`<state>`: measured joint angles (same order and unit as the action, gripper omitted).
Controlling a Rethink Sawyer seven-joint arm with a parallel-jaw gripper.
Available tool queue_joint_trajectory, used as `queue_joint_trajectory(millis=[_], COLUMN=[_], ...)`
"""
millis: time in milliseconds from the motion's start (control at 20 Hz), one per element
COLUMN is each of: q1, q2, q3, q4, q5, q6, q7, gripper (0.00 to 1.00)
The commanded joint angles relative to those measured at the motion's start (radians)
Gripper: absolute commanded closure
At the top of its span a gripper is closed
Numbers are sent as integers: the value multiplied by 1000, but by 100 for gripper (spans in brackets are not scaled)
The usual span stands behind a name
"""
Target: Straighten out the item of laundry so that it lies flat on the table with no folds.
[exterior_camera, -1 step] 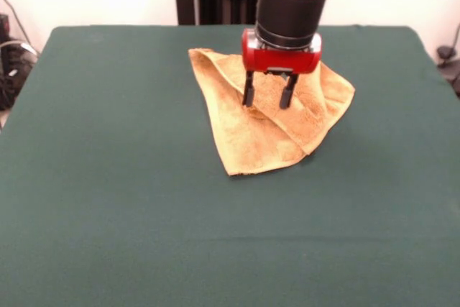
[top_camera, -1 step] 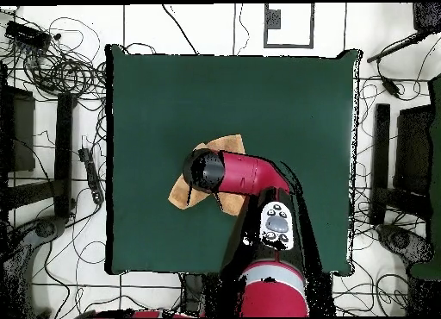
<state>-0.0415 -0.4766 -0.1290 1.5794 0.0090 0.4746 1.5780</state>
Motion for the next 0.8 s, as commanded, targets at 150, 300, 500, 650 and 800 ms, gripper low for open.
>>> queue_joint_trajectory(millis=[150,300,500,650,800], q1=[22,21,22,26,29], q2=[16,16,13,7,8], q3=[57,61,65,67,67], q4=[110,104,105,114,111], q5=[17,16,14,15,19], q6=[-46,-36,-35,-38,-35], q7=[206,198,191,194,200], gripper=[0,0,0,0,0])
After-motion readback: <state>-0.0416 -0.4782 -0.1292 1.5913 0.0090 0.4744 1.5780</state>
